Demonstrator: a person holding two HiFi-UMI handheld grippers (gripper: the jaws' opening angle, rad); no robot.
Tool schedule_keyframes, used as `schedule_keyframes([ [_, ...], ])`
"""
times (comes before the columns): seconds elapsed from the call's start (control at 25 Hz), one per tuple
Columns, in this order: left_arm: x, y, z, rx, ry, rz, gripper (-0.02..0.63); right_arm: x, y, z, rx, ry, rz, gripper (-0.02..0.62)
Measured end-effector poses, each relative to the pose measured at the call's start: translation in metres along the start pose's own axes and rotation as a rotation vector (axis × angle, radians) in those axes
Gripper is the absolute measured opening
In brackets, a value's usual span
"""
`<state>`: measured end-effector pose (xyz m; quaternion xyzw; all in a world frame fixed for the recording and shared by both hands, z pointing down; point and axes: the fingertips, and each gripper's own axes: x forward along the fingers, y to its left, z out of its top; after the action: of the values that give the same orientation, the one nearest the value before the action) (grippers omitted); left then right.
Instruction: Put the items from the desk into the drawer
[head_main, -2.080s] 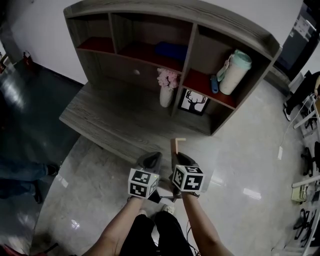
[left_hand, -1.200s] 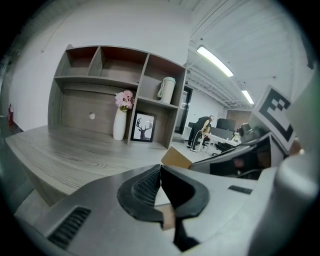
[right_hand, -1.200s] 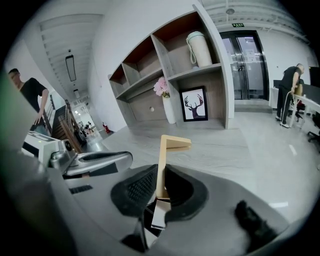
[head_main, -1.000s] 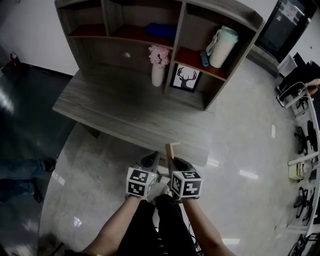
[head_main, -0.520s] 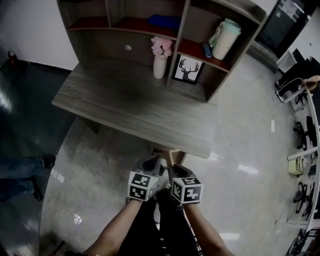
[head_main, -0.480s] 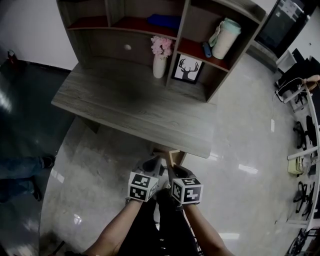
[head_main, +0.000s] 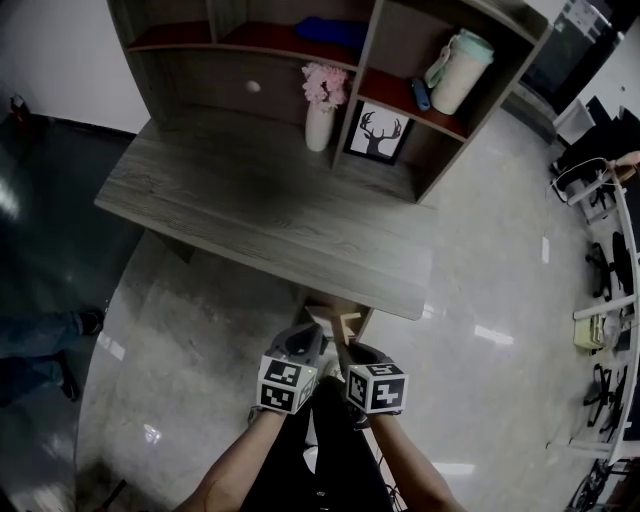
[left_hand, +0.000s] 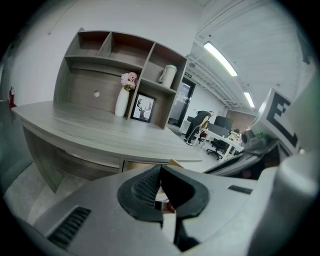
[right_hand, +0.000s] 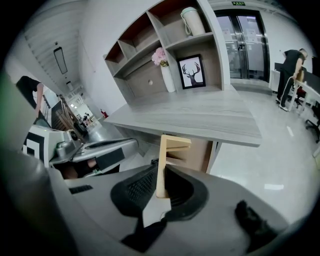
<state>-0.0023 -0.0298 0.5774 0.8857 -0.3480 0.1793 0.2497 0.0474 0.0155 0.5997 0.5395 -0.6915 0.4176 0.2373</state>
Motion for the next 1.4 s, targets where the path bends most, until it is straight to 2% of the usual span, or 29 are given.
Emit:
schedule_keyframes([
  [0.88,0.028,0.021,0.004,-0.073,-0.002,0.082,0.012,0.057,-0.016,0.018,-0.01,0.177,0.089,0.052],
  [1.08,0.026,0.026,0.004,-0.078,-0.006,0.102,0.011,0.064,-0.019,0.026,-0.049,0.158,0.071,0.059],
  [1.16,0.026,0.027,0.004,-0.079,-0.006,0.106,0.012,0.064,-0.018,0.03,-0.06,0.137,0.071,0.095],
  [1.4,0.027,0.023,0.003,-0.078,-0.005,0.101,0.011,0.061,-0.019,0.033,-0.057,0.113,0.071,0.098],
])
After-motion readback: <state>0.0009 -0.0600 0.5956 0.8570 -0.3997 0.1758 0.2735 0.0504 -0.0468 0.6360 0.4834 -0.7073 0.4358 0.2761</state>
